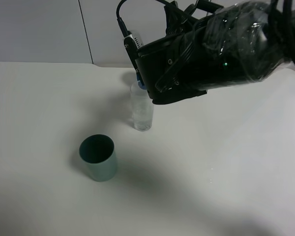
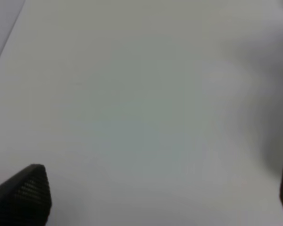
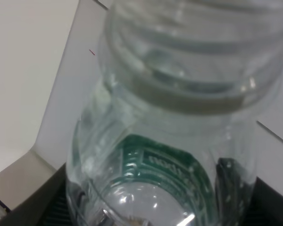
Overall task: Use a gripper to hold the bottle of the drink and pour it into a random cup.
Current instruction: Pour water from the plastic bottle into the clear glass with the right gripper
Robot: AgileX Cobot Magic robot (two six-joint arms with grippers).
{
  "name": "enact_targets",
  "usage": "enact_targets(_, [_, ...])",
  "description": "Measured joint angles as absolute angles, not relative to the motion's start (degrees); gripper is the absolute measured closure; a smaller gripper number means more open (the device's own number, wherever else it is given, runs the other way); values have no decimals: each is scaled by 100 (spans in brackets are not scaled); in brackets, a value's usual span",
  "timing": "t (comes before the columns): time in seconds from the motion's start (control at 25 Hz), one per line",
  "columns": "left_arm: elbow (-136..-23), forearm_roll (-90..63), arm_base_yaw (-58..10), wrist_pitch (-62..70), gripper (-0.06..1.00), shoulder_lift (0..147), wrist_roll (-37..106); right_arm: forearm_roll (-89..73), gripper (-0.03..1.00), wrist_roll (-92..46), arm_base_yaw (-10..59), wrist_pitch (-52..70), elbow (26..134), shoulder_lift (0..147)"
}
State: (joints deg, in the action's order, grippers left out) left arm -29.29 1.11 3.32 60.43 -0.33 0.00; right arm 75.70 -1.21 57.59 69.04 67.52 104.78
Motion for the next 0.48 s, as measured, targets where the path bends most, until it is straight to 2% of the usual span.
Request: enact_targets(0.48, [-2929,111,332,6043,-4,-33,0,7679,40,-305,5759,6904,6752,10478])
